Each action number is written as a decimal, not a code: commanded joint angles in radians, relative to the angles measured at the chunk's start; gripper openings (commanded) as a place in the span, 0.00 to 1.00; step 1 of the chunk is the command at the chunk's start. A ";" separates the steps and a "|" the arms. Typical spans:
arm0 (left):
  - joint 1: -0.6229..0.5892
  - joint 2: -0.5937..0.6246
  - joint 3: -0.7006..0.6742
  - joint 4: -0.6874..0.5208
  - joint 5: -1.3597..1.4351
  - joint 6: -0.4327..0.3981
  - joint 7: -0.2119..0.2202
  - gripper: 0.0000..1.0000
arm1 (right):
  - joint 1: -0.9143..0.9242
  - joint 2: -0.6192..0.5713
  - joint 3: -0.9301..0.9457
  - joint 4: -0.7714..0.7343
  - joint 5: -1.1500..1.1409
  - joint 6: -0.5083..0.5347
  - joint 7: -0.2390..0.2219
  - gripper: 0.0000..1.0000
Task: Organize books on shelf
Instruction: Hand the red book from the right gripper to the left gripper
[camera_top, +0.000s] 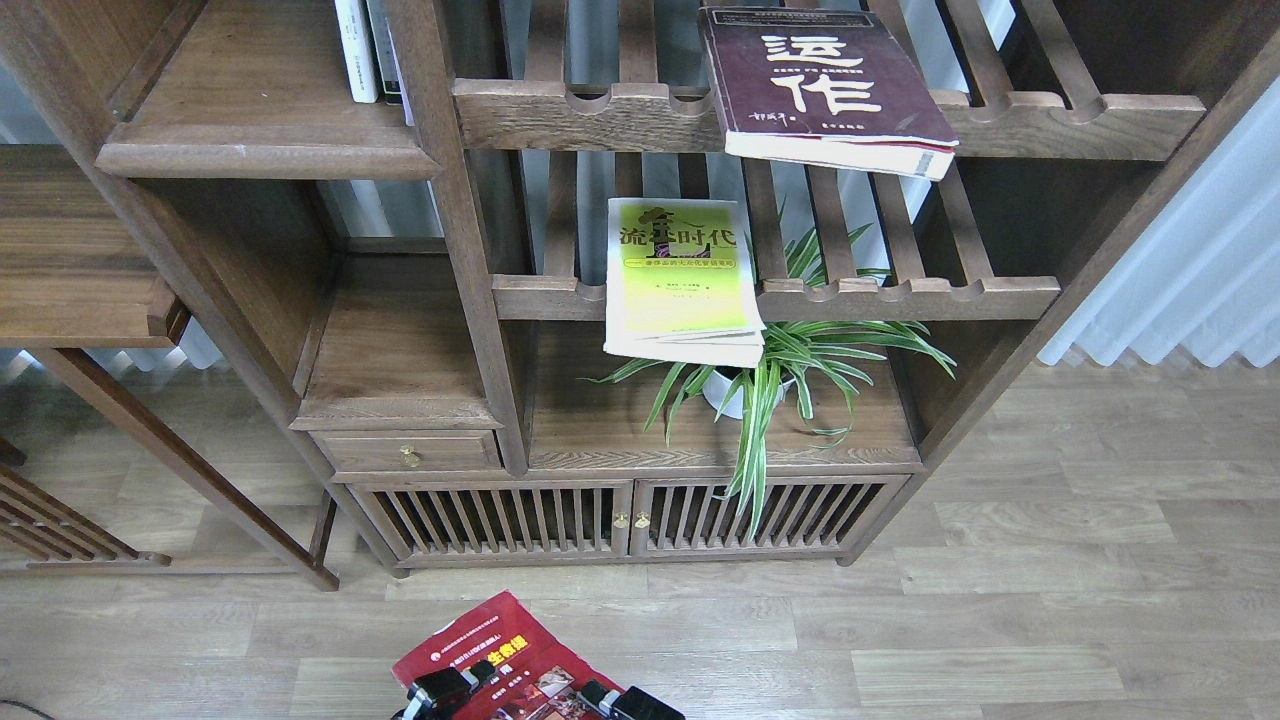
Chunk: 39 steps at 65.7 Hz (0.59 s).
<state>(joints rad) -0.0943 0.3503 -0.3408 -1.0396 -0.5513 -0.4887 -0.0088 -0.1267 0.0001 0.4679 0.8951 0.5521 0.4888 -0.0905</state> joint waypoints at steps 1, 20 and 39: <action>-0.001 0.120 -0.015 -0.029 0.002 0.000 0.000 0.04 | 0.002 -0.041 0.000 -0.024 0.000 0.000 -0.002 0.99; -0.019 0.240 -0.101 -0.074 0.143 0.000 -0.008 0.04 | 0.055 -0.111 0.000 -0.024 0.002 0.000 -0.002 0.99; -0.102 0.420 -0.125 -0.125 0.160 0.000 -0.028 0.05 | 0.091 -0.112 0.000 -0.025 -0.001 0.000 -0.002 0.99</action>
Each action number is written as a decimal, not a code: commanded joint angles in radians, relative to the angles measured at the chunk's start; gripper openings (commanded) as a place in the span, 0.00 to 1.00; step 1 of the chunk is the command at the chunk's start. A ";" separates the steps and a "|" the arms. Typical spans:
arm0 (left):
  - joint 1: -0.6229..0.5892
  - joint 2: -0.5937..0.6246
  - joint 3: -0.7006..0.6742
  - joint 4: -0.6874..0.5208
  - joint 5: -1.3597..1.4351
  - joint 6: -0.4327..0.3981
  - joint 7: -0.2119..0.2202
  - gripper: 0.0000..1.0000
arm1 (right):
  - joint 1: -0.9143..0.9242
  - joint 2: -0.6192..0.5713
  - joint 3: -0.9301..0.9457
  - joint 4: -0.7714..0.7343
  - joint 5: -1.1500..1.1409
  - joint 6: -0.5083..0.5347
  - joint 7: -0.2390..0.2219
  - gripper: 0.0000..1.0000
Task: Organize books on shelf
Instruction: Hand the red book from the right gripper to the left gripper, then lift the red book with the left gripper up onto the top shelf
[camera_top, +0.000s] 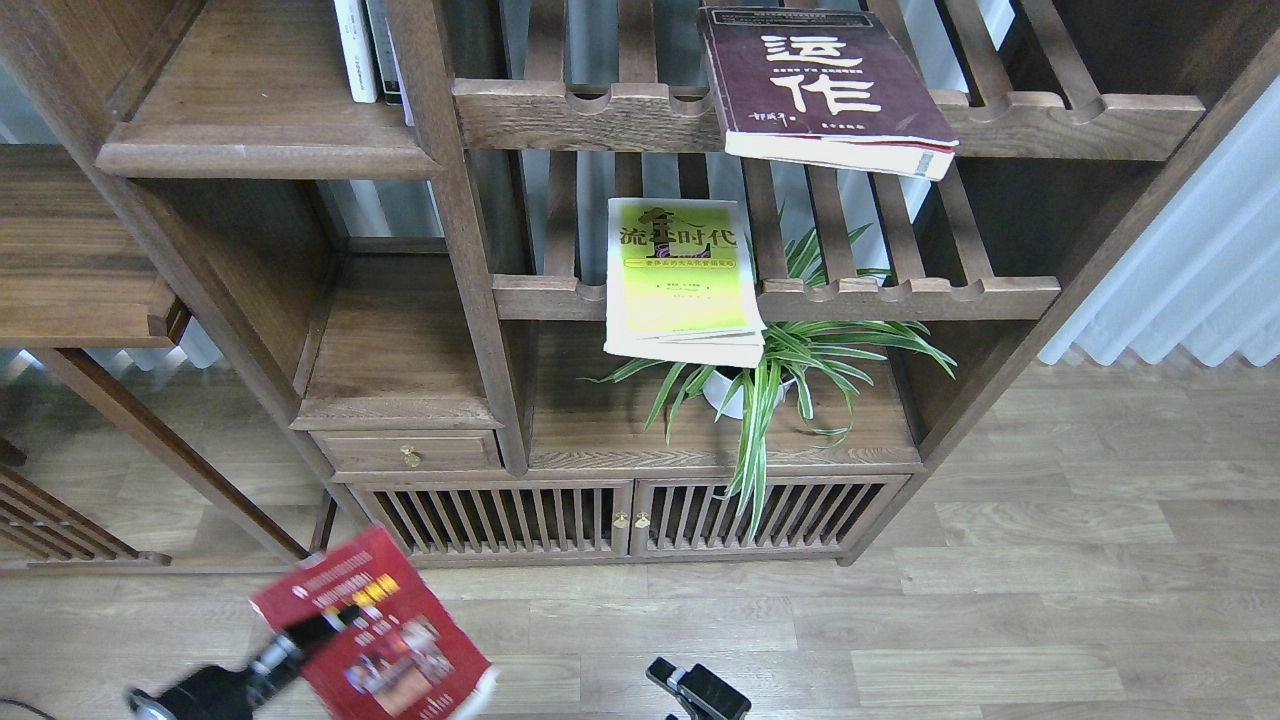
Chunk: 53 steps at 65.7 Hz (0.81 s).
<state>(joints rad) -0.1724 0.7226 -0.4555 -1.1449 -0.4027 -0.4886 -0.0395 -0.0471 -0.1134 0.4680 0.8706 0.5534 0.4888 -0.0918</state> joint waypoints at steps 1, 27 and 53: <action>-0.025 0.057 -0.018 -0.032 0.011 0.000 0.003 0.05 | 0.016 0.001 0.000 -0.001 -0.003 0.000 -0.002 0.99; 0.014 0.015 -0.235 -0.142 0.274 0.000 -0.008 0.06 | 0.039 0.001 0.000 -0.002 -0.003 0.000 0.000 0.99; 0.496 -0.135 -0.793 -0.239 0.420 0.000 0.073 0.04 | 0.024 0.009 0.119 -0.015 0.003 0.000 0.003 0.99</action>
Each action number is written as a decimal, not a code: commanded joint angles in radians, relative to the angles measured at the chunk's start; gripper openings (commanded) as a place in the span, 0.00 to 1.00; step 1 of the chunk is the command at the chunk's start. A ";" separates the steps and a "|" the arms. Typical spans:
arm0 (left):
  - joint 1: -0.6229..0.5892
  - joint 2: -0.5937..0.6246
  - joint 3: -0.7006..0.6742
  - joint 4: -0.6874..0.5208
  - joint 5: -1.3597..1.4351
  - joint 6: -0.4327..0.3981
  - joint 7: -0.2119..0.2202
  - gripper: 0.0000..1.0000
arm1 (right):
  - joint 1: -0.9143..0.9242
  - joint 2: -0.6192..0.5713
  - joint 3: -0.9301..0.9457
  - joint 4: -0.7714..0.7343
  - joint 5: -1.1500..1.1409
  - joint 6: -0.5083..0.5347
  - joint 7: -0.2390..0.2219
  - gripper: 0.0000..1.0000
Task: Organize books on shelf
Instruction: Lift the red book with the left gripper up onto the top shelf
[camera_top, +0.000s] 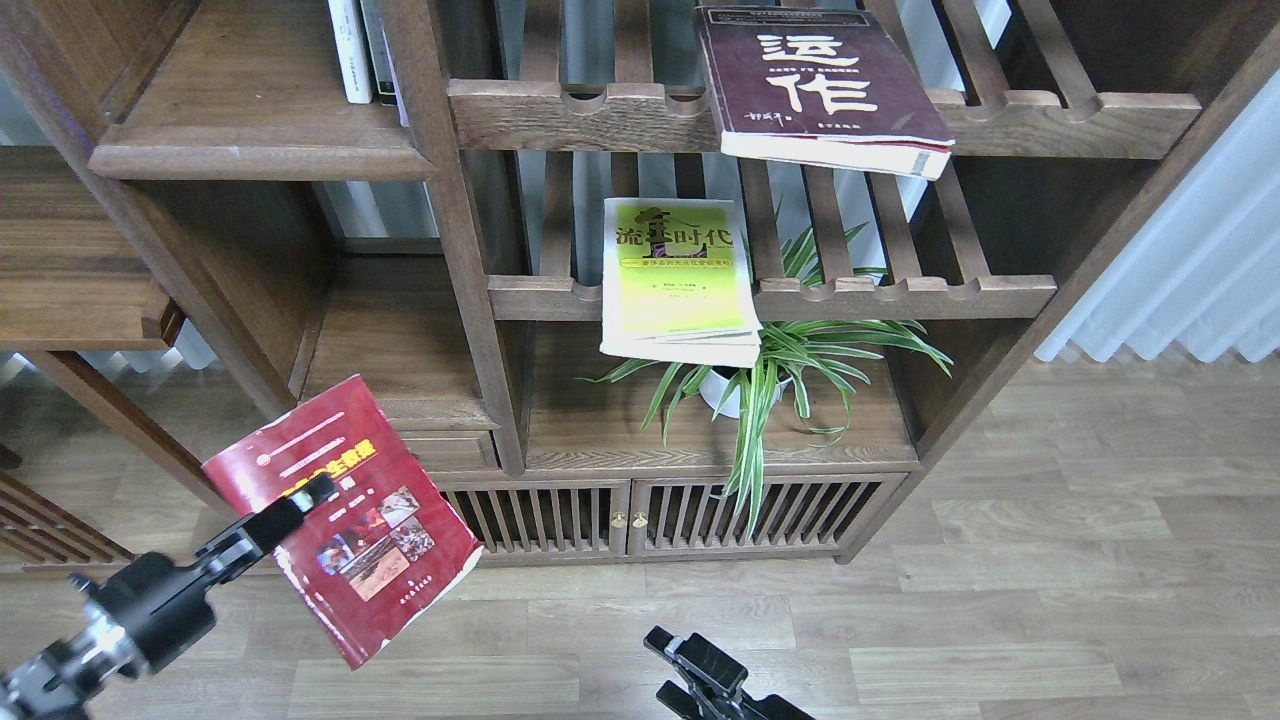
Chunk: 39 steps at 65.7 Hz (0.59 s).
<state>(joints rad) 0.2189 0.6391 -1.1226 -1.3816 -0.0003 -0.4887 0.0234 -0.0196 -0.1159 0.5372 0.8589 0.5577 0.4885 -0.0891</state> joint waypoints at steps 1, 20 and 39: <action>0.115 -0.059 -0.138 -0.002 0.017 0.000 0.010 0.04 | -0.003 0.015 0.053 -0.003 -0.001 0.000 0.000 0.99; 0.139 -0.400 -0.396 -0.002 0.132 0.000 0.041 0.04 | -0.006 0.022 0.075 -0.040 0.002 0.000 0.000 0.99; -0.015 -0.608 -0.479 -0.004 0.125 0.000 0.069 0.04 | -0.008 0.028 0.076 -0.069 0.002 0.000 -0.001 0.99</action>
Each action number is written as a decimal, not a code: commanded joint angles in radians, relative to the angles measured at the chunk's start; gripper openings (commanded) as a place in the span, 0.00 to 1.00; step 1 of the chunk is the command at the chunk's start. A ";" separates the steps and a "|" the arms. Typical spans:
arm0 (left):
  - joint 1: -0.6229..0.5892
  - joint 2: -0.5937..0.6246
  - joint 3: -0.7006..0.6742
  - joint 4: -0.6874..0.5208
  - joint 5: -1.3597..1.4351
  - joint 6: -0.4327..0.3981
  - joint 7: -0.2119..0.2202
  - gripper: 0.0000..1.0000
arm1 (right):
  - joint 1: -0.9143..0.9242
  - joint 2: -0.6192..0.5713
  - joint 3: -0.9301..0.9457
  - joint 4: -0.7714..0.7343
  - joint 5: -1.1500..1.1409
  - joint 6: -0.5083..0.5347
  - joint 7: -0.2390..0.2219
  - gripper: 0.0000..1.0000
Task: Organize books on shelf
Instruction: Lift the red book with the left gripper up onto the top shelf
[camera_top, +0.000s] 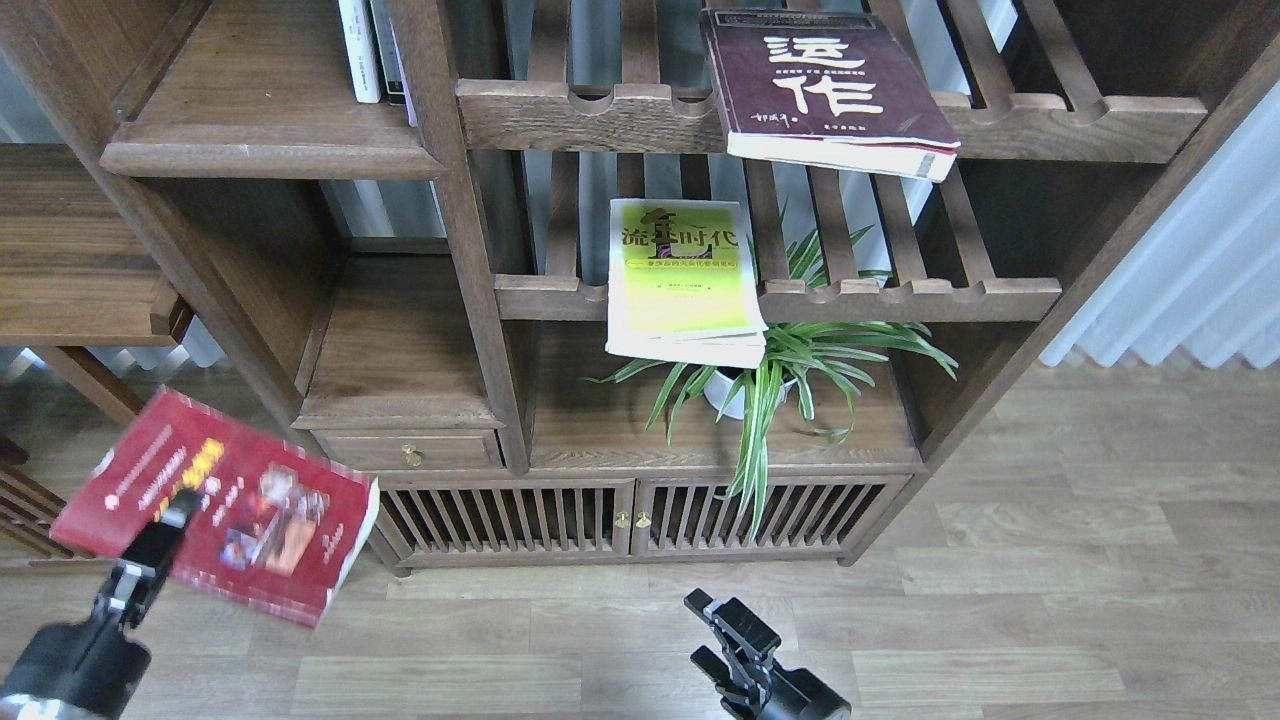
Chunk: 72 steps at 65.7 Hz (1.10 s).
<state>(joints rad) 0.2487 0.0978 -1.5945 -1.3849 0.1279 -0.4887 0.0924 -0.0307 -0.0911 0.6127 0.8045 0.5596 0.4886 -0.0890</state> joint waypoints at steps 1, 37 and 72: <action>-0.049 -0.069 -0.007 0.000 -0.004 0.000 0.000 0.04 | 0.003 0.004 0.001 -0.014 0.000 0.000 -0.001 0.99; -0.488 0.034 -0.079 0.000 -0.028 0.000 0.067 0.04 | 0.000 0.001 0.001 -0.062 0.006 0.000 0.000 0.99; -0.741 0.464 -0.085 0.001 -0.122 0.000 0.135 0.04 | -0.003 0.010 0.001 -0.077 0.011 0.000 0.000 0.99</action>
<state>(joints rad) -0.4630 0.4610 -1.6948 -1.3831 -0.0022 -0.4887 0.1768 -0.0311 -0.0814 0.6137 0.7271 0.5707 0.4889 -0.0889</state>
